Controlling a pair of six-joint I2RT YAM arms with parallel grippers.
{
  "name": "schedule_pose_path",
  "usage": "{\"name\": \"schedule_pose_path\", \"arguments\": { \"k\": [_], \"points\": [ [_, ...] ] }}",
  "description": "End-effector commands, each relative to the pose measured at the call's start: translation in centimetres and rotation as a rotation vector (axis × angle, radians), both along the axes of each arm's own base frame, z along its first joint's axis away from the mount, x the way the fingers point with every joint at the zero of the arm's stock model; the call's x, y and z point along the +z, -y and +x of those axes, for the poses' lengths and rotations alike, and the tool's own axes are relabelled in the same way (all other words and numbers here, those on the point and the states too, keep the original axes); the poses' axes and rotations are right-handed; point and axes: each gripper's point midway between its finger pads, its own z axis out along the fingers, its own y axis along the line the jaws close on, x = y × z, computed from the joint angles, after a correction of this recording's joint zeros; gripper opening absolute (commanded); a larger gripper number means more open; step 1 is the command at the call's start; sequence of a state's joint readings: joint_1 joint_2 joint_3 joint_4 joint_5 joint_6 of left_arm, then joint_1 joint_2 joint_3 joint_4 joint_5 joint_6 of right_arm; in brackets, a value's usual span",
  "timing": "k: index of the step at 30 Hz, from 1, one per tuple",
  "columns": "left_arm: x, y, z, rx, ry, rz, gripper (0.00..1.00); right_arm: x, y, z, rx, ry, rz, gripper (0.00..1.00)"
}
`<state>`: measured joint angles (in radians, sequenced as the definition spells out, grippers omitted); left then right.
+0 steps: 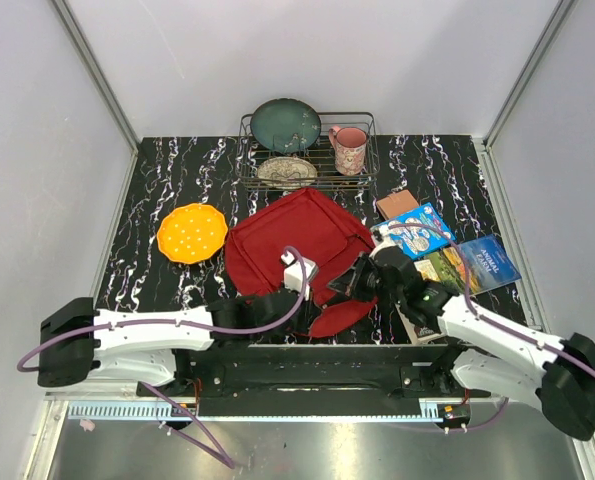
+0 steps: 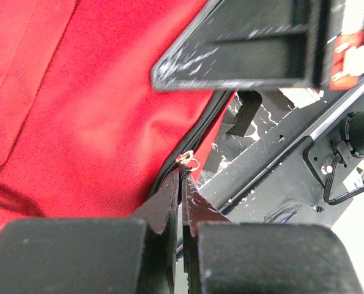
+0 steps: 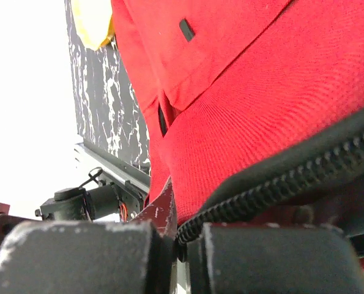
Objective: Pack the student bag
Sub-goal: Unzip the student bag at the center of the board.
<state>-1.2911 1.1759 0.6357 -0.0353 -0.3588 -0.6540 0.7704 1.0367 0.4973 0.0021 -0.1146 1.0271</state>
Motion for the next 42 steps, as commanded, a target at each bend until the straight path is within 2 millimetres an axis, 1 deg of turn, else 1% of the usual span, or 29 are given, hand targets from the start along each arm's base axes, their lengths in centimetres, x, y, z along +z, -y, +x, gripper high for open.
{"name": "schedule_pose_path", "arguments": {
  "k": [1, 2, 3, 4, 5, 6, 7, 8, 12, 13, 16, 17, 19, 20, 21, 23, 26, 31, 32, 33, 34, 35, 37, 39, 41, 42],
  "points": [
    [1.1, -1.8, 0.6, 0.058, 0.024, 0.01, 0.0, 3.9, 2.9, 3.2, -0.111, 0.168, -0.101, 0.0],
    [0.8, -2.4, 0.5, 0.063, 0.022, 0.019, 0.0, 3.9, 3.3, 3.3, -0.113, 0.161, -0.112, 0.0],
    [0.6, -2.8, 0.4, 0.069, 0.019, 0.025, 0.0, 4.1, 3.9, 3.9, -0.128, 0.166, -0.117, 0.0],
    [0.6, -3.3, 0.5, 0.09, 0.019, 0.022, 0.0, 4.1, 4.0, 3.9, -0.117, 0.17, -0.123, 0.0],
    [-0.1, -4.1, 0.4, 0.102, 0.012, 0.048, 0.0, 4.1, 4.2, 4.0, -0.12, 0.17, -0.126, 0.0],
    [-0.3, -4.5, 0.5, 0.115, 0.01, 0.056, 0.0, 4.1, 4.5, 4.2, -0.129, 0.171, -0.129, 0.0],
    [-0.2, -5.0, 0.7, 0.141, 0.011, 0.052, 0.0, 4.2, 4.6, 4.2, -0.129, 0.174, -0.13, 0.0],
    [-0.7, -5.8, 0.7, 0.157, 0.005, 0.08, 0.0, 4.4, 4.8, 4.2, -0.135, 0.176, -0.13, 0.0],
    [-1.3, -8.1, 1.2, 0.243, -0.01, 0.117, 0.0, 5.0, 5.5, 4.6, -0.156, 0.188, -0.131, 0.0],
    [-1.6, -9.0, 1.3, 0.276, -0.021, 0.128, 0.0, 5.2, 5.7, 4.7, -0.16, 0.193, -0.133, 0.0],
    [-2.5, -11.0, 1.8, 0.345, -0.057, 0.152, 0.0, 5.6, 5.8, 4.9, -0.163, 0.202, -0.134, 0.0],
    [-2.9, -11.9, 2.3, 0.383, -0.068, 0.163, 0.0, 5.7, 5.9, 5.0, -0.165, 0.205, -0.134, 0.0],
    [-3.4, -13.4, 2.7, 0.433, -0.093, 0.177, 0.0, 6.1, 5.4, 4.7, -0.136, 0.206, -0.118, 0.0],
    [-3.7, -14.2, 3.2, 0.47, -0.102, 0.183, 0.0, 6.3, 5.3, 4.7, -0.135, 0.209, -0.112, 0.0],
    [-3.8, -14.6, 3.4, 0.483, -0.106, 0.185, 0.0, 6.5, 5.3, 4.7, -0.133, 0.211, -0.108, 0.0],
    [-3.8, -15.3, 4.1, 0.507, -0.118, 0.183, 0.0, 7.0, 5.1, 4.6, -0.127, 0.22, -0.094, 0.0],
    [-4.1, -15.6, 4.6, 0.504, -0.125, 0.207, 0.0, 7.6, 5.1, 4.5, -0.128, 0.232, -0.071, 0.0],
    [-4.9, -15.4, 4.3, 0.464, -0.142, 0.254, 0.0, 9.6, 4.6, 4.5, -0.127, 0.266, -0.004, 0.0],
    [-5.2, -15.6, 4.2, 0.47, -0.144, 0.26, 0.0, 10.0, 4.5, 4.5, -0.125, 0.271, 0.01, 0.0],
    [-5.4, -15.9, 4.2, 0.48, -0.145, 0.27, 0.0, 10.9, 4.3, 4.6, -0.119, 0.285, 0.027, 0.0],
    [-5.6, -16.6, 4.2, 0.506, -0.143, 0.291, 0.0, 11.3, 4.1, 4.6, -0.111, 0.289, 0.034, 0.0],
    [-5.6, -17.2, 4.4, 0.531, -0.145, 0.301, 0.0, 11.7, 4.0, 4.7, -0.11, 0.293, 0.039, 0.0],
    [-5.5, -17.7, 4.6, 0.556, -0.149, 0.303, 0.0, 12.7, 3.7, 4.9, -0.1, 0.311, 0.059, 0.0],
    [-4.9, -17.7, 5.0, 0.57, -0.141, 0.291, 0.0, 12.8, 3.2, 5.0, -0.083, 0.308, 0.065, 0.0],
    [-4.4, -18.0, 5.3, 0.599, -0.132, 0.3, 0.0, 12.5, 2.5, 5.2, -0.055, 0.293, 0.071, 0.0],
    [-4.0, -17.8, 5.5, 0.582, -0.12, 0.308, 0.0, 12.2, 2.2, 5.2, -0.045, 0.284, 0.073, 0.0]
  ]
}}
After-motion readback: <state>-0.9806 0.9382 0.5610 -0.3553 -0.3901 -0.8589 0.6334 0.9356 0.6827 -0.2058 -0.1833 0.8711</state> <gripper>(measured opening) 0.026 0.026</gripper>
